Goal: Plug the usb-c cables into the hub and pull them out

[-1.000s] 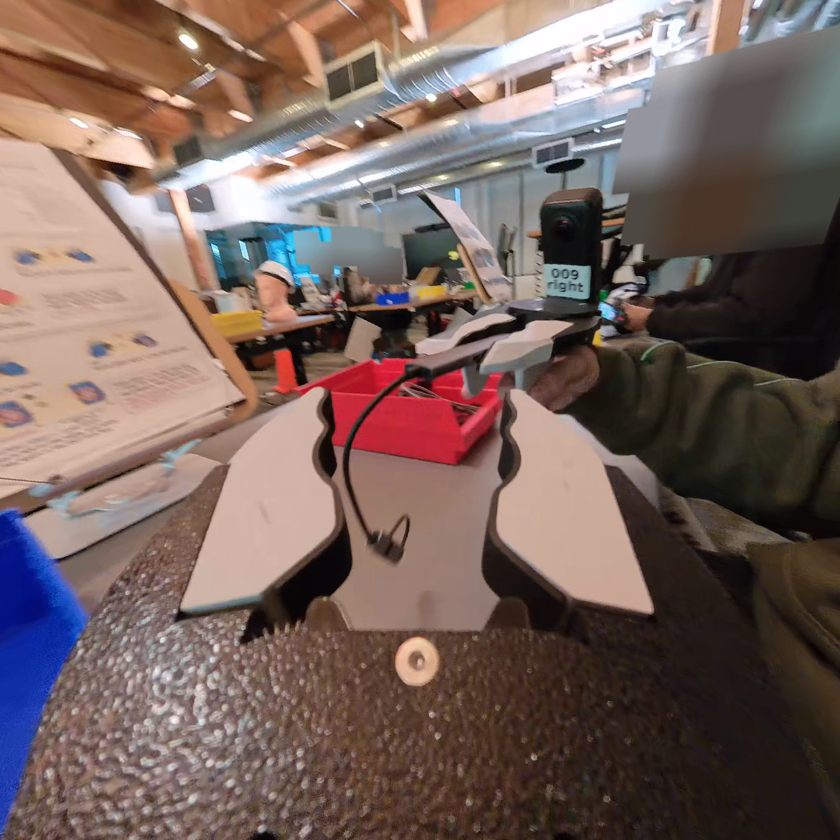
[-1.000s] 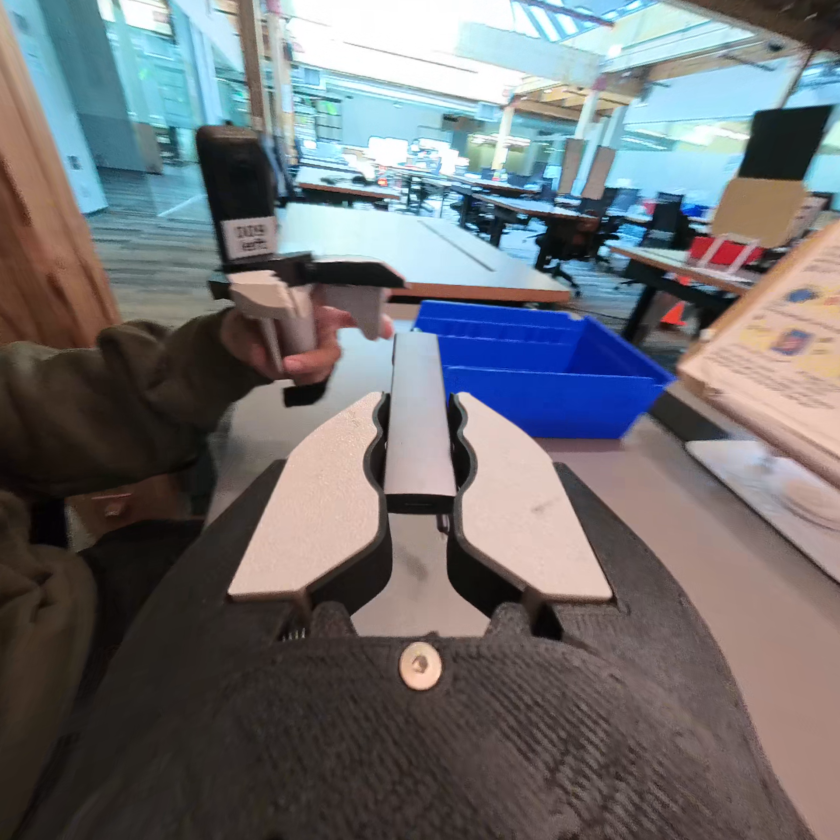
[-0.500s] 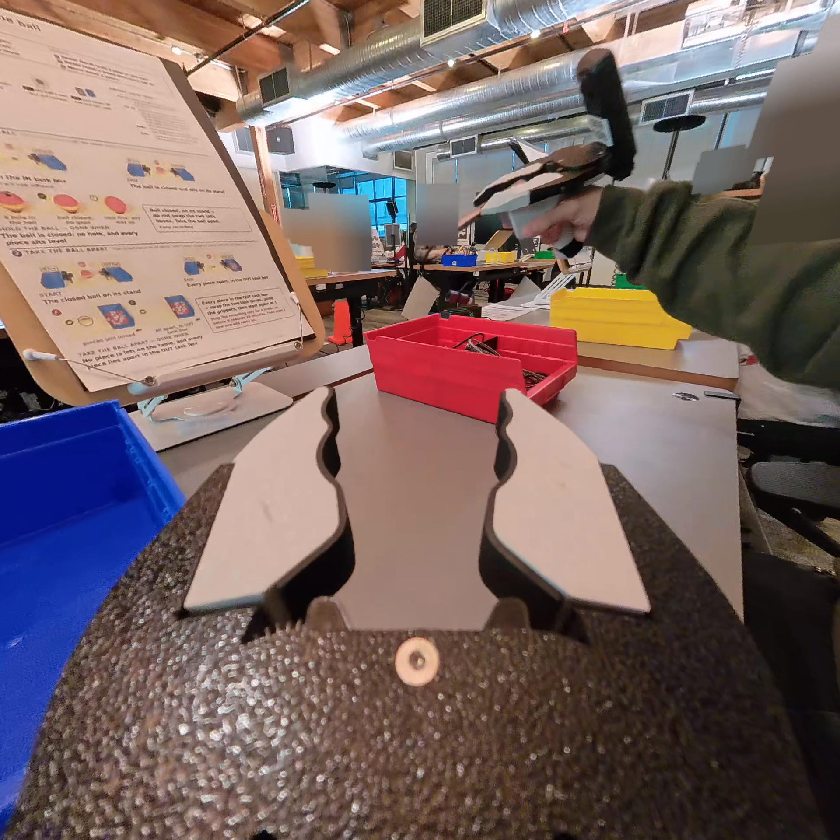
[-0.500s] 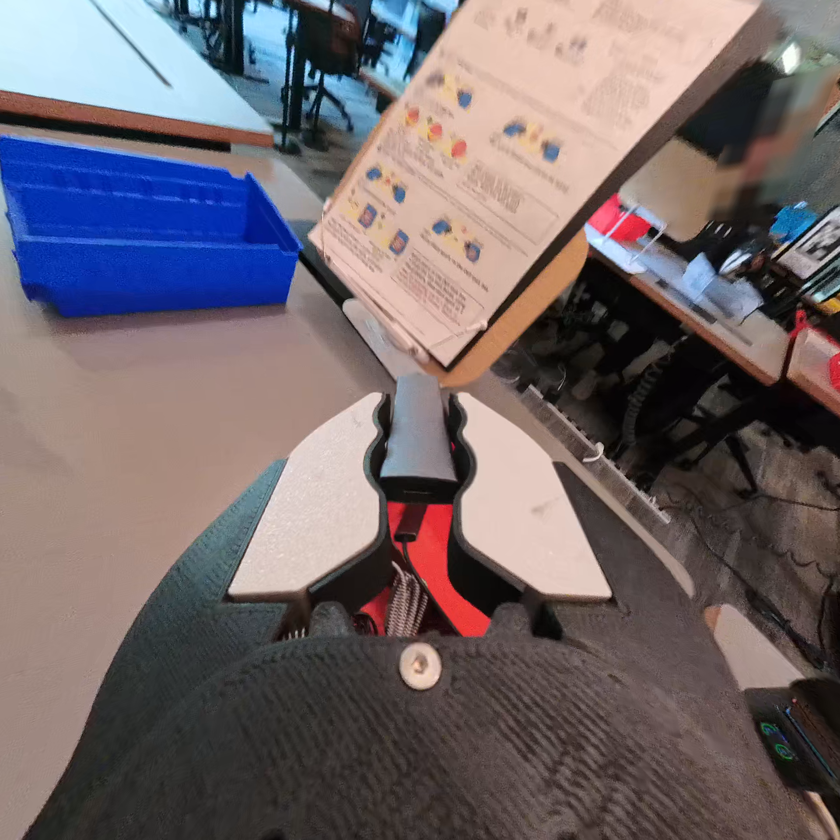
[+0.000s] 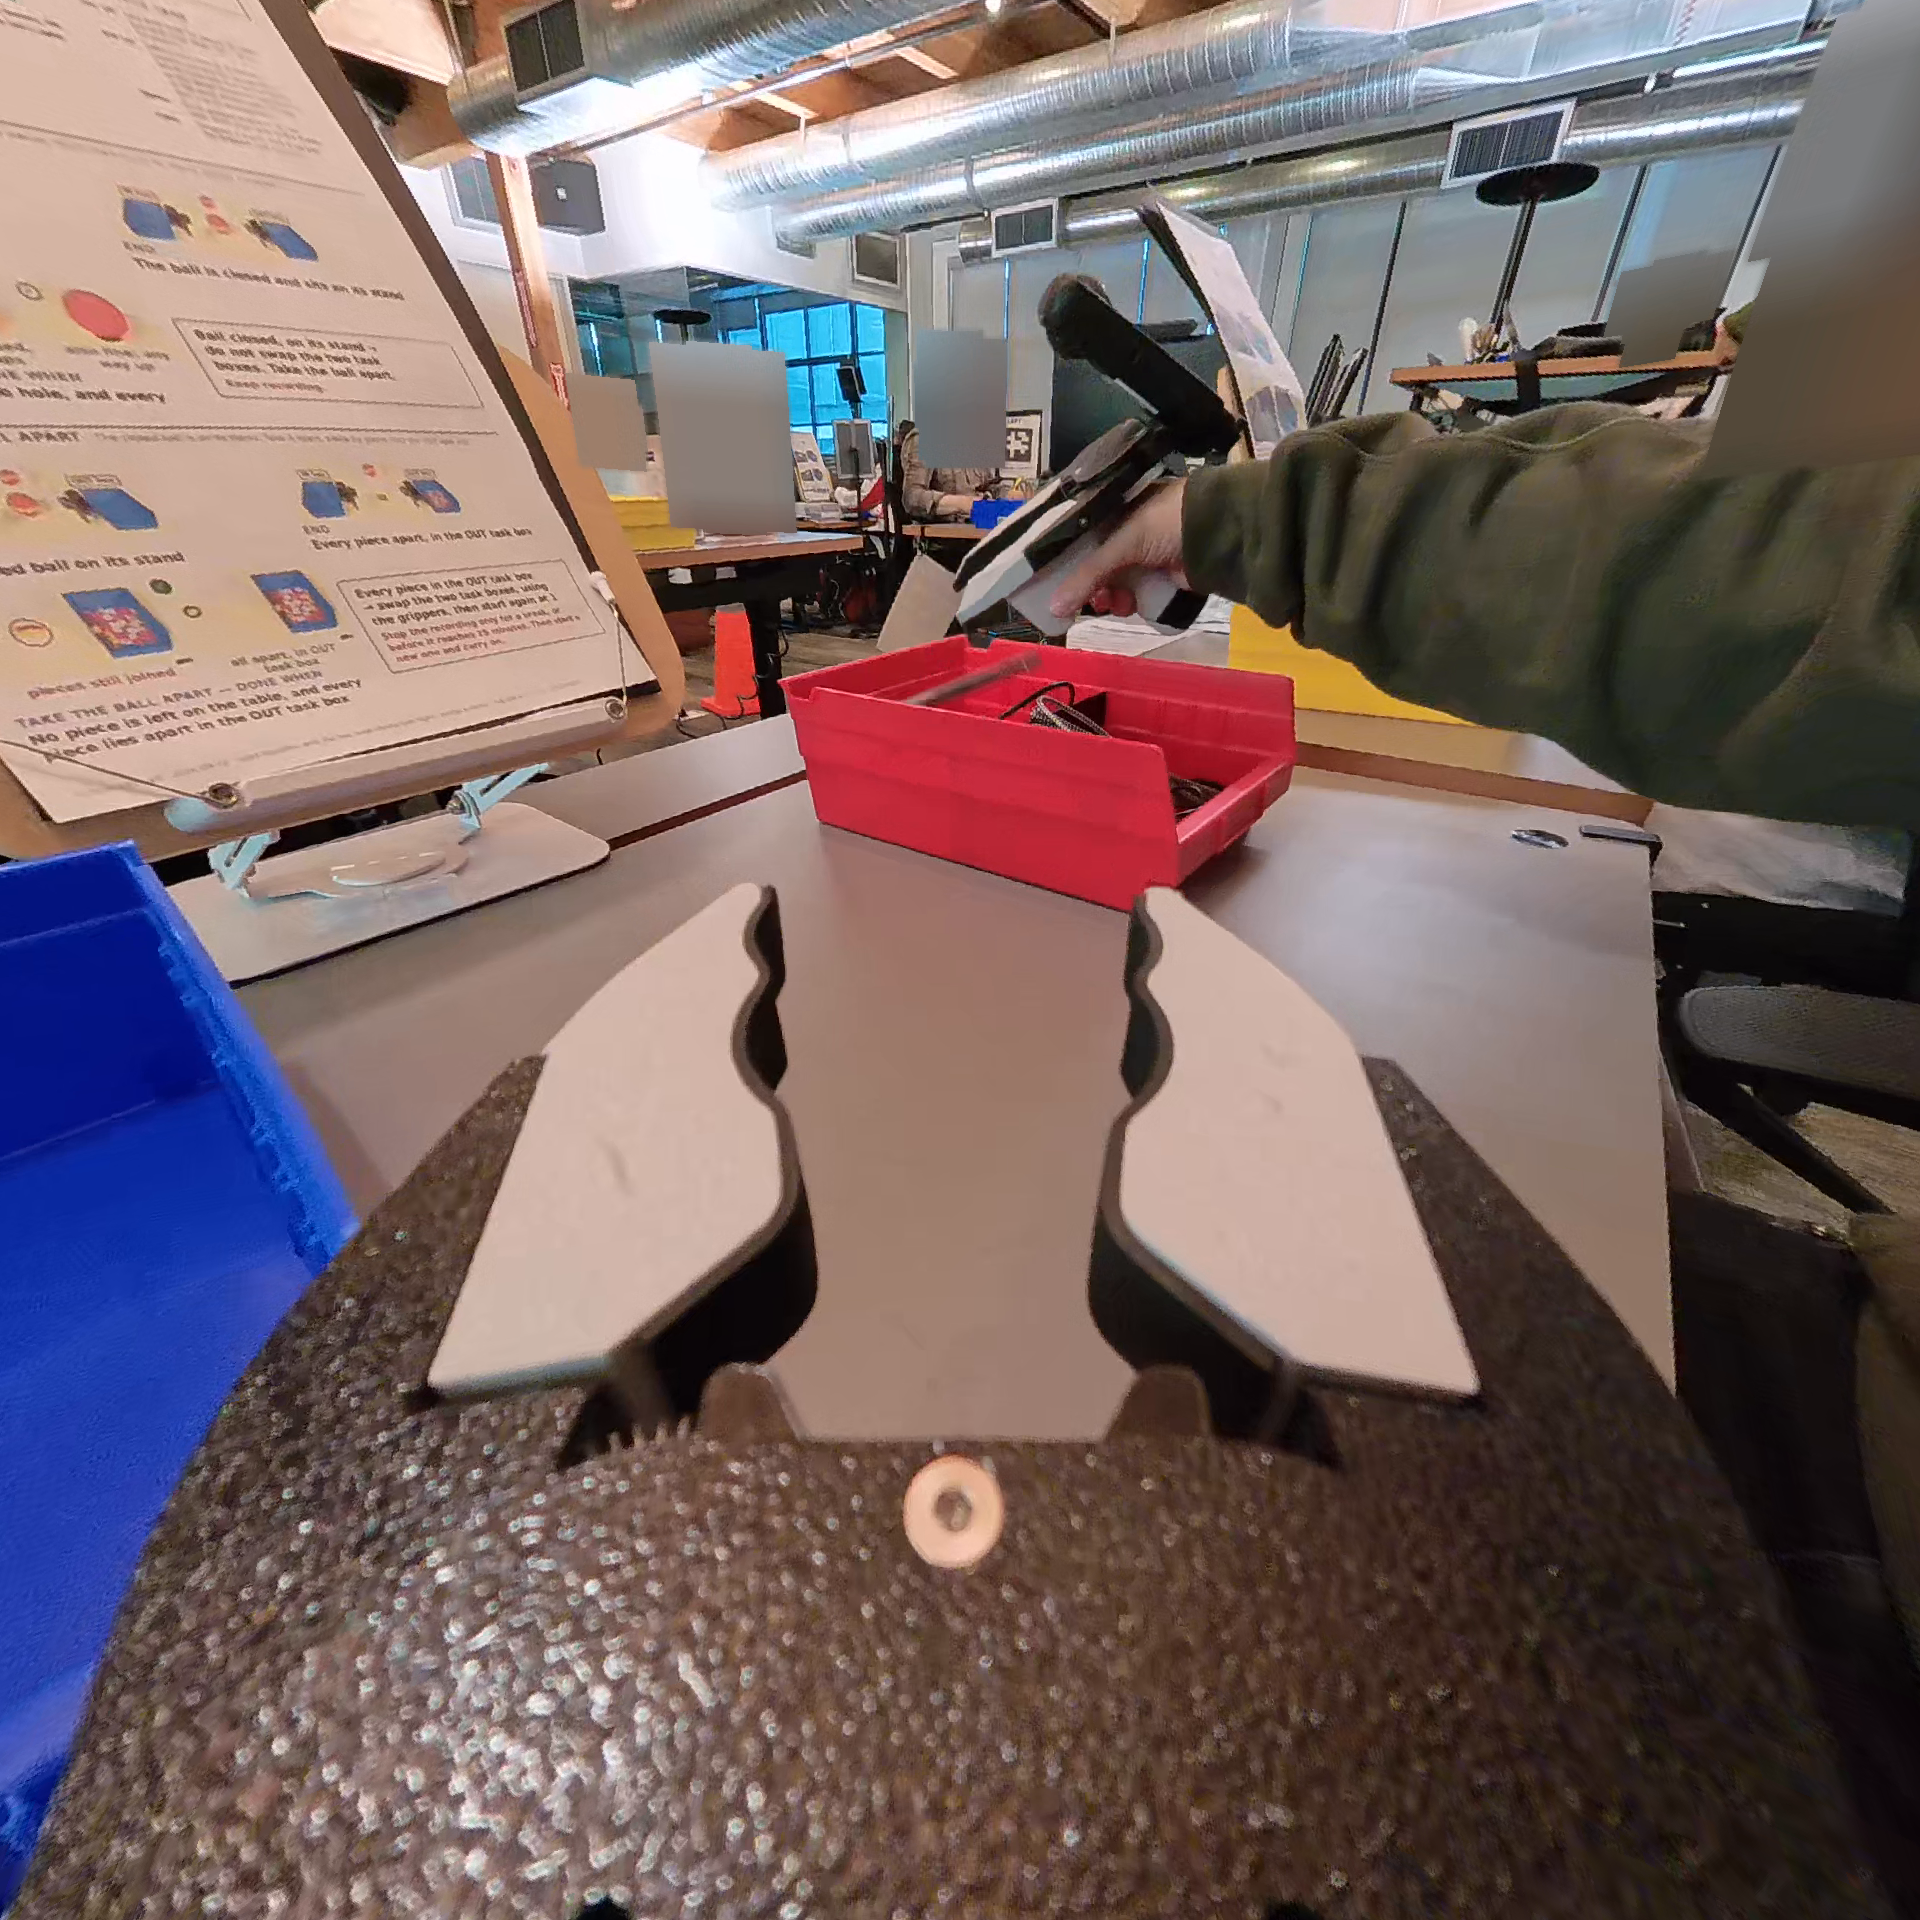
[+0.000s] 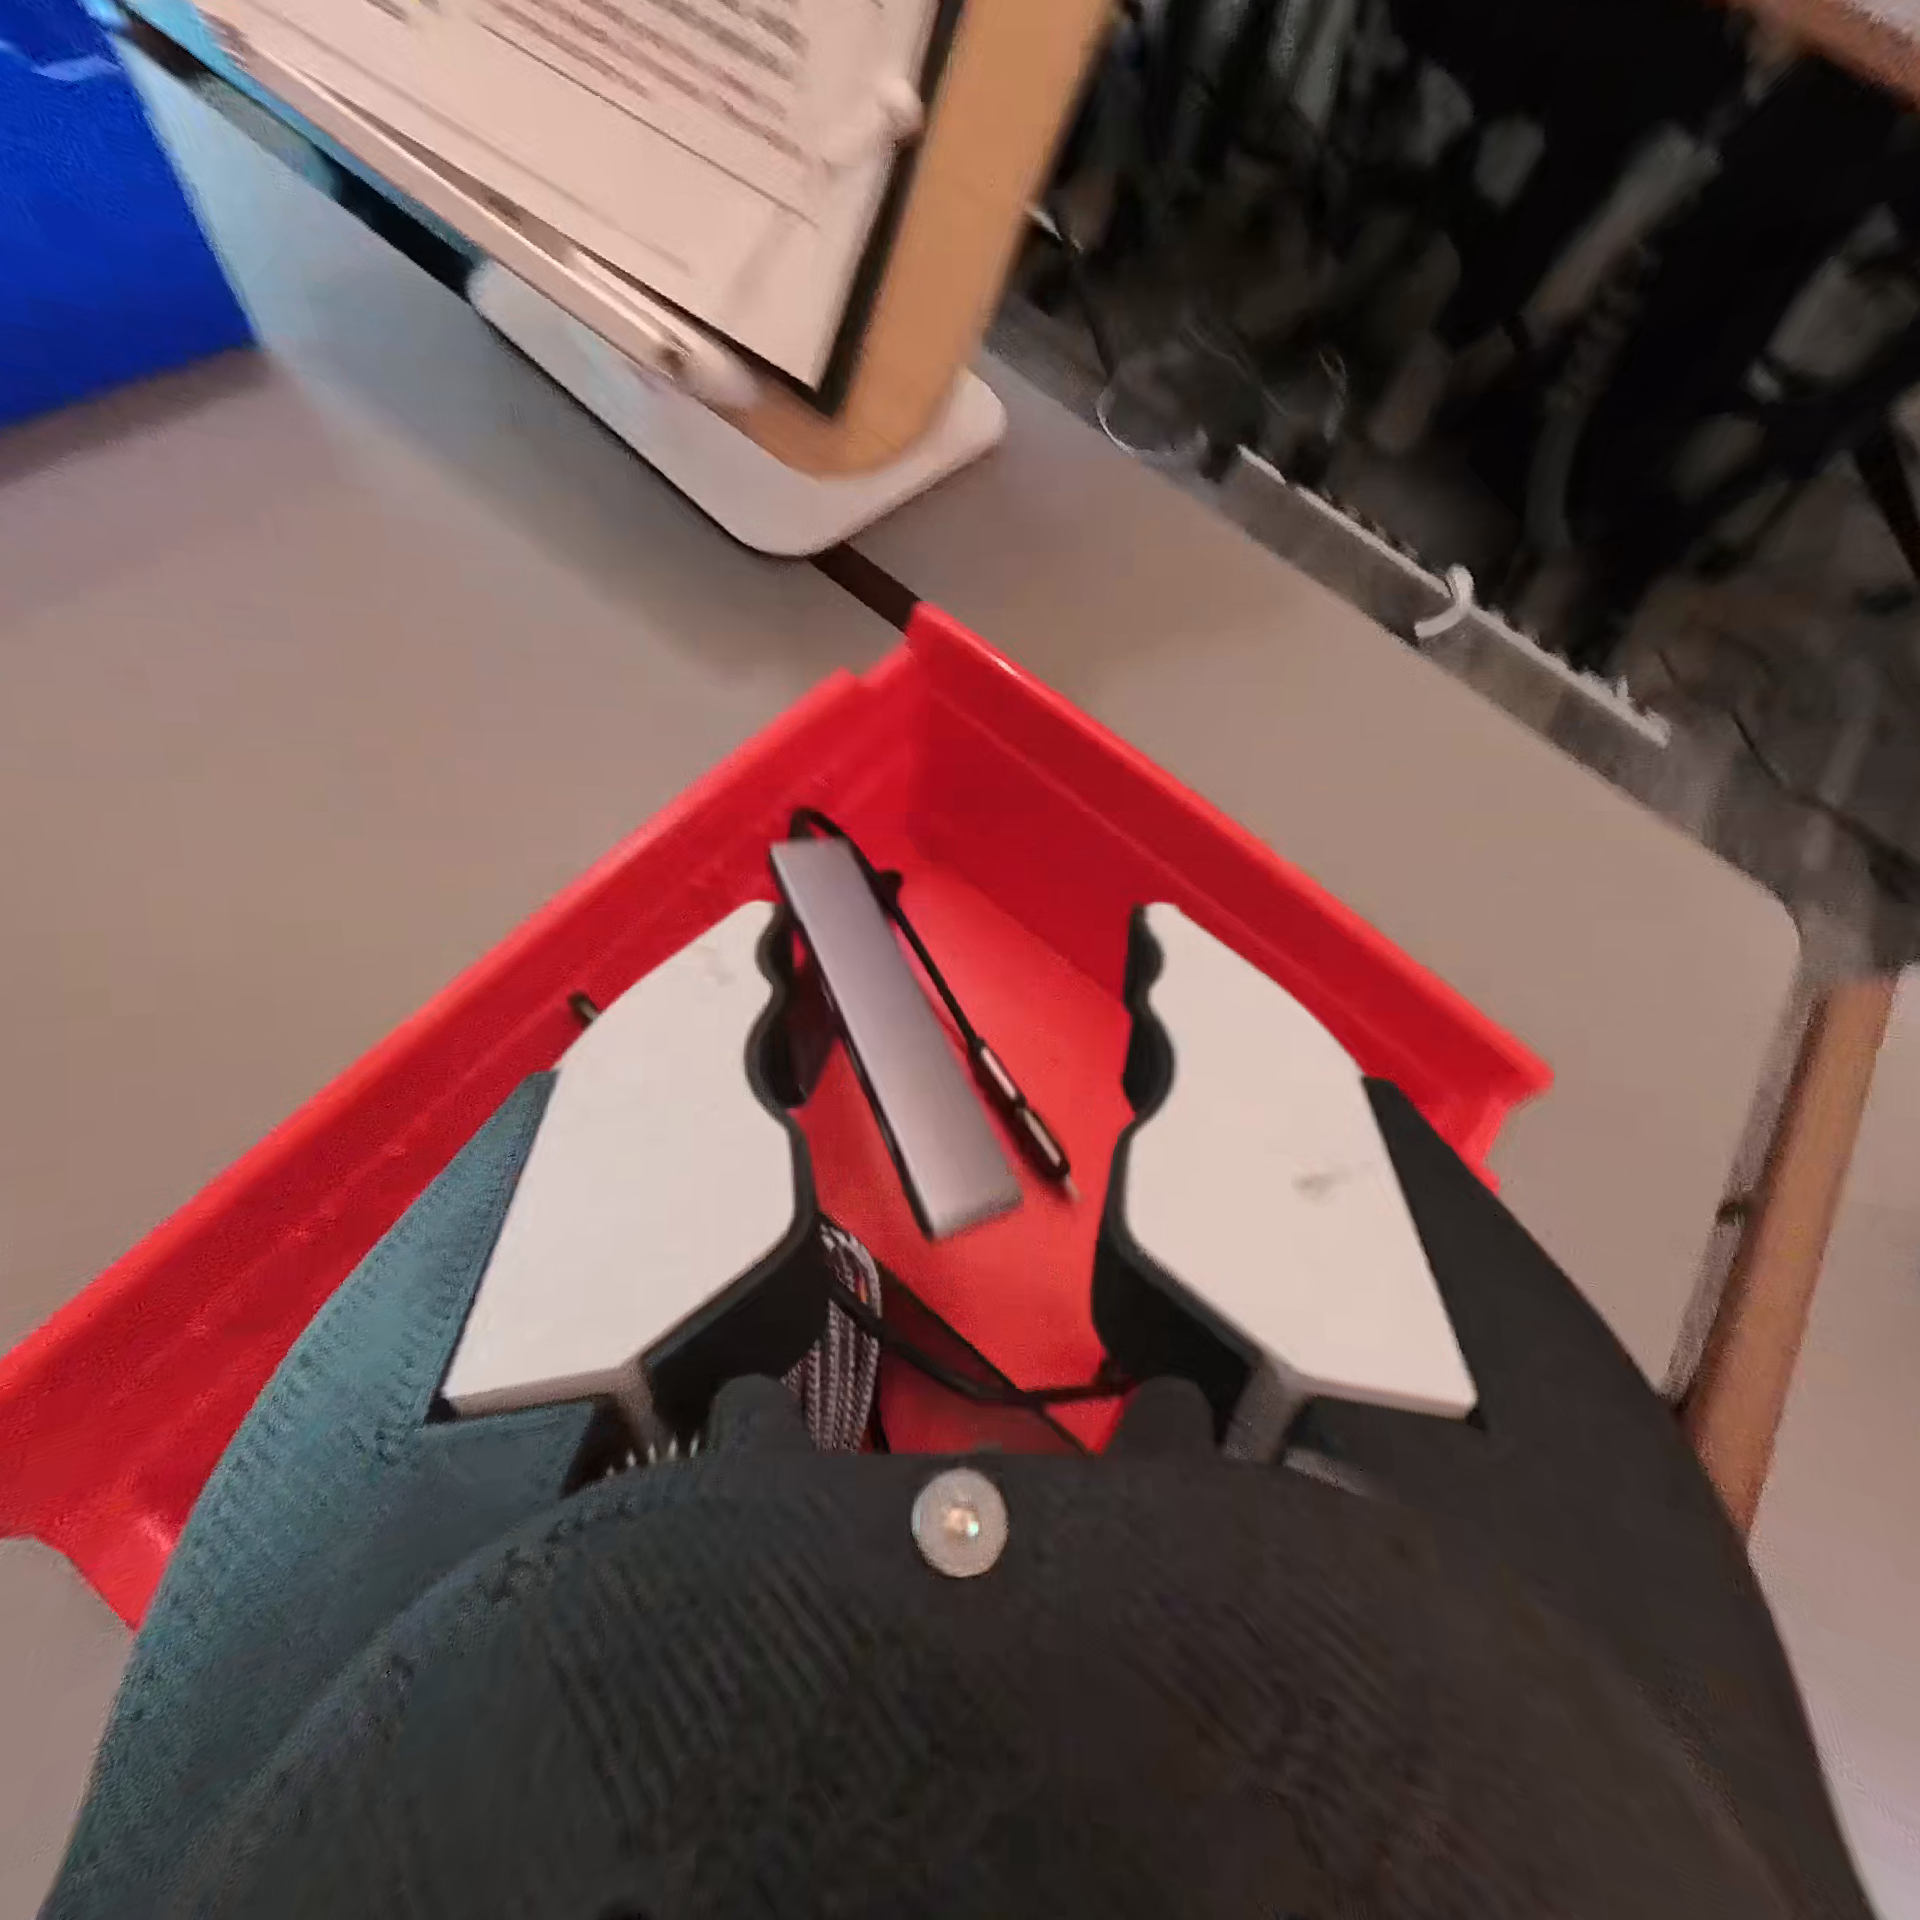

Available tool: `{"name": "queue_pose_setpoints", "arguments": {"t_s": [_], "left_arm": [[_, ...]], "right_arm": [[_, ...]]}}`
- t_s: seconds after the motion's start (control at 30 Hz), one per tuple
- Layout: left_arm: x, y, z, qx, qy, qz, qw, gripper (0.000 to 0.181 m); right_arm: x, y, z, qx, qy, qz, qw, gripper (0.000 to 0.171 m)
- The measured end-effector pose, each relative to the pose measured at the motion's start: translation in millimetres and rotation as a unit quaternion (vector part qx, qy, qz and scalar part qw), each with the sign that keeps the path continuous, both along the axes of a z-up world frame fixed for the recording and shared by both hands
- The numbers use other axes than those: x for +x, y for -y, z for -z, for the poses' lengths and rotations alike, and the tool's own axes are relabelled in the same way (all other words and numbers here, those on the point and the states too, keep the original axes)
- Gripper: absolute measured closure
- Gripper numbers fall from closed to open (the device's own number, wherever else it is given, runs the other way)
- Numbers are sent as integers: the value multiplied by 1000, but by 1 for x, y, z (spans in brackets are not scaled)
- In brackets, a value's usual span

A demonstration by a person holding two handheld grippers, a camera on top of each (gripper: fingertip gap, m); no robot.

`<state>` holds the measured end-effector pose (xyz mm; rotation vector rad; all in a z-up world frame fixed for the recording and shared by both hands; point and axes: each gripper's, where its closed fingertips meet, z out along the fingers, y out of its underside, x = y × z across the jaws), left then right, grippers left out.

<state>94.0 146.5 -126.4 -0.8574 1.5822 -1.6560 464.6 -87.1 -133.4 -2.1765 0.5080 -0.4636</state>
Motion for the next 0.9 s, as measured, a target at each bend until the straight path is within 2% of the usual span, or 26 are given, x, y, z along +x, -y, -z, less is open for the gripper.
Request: {"name": "queue_pose_setpoints", "arguments": {"t_s": [0.03, 0.2, 0.3, 0.4, 0.47, 0.63, 0.8, 0.9], "left_arm": [[0, 1, 1, 1, -1, 1, 1000, 119], [3, 6, 7, 11, -11, 5, 1000, 119], [6, 14, 13, 26, -19, 9, 999, 119], [12, 25, 25, 46, -41, 10, 998, 118], [17, 34, 35, 53, -62, 8, 997, 117], [31, 67, 52, 54, -116, -2, 992, 111], [68, 104, 70, 33, -185, -30, 982, 111], [93, 131, 71, 21, -232, -19, 972, 114]], "right_arm": [[2, 6, 3, 4, -6, 18, 1000, 106], [-21, 32, -20, 108, 32, 74, 991, 80], [-73, 39, -34, 190, 63, 55, 978, 80], [-114, 55, -37, 234, 120, 58, 963, 80], [-129, 66, -33, 256, 127, 64, 956, 79], [-133, 91, -11, 245, 121, 100, 957, 75], [-131, 108, -12, 220, 132, 117, 960, 73], [-129, 115, -18, 238, 137, 129, 953, 76]]}}
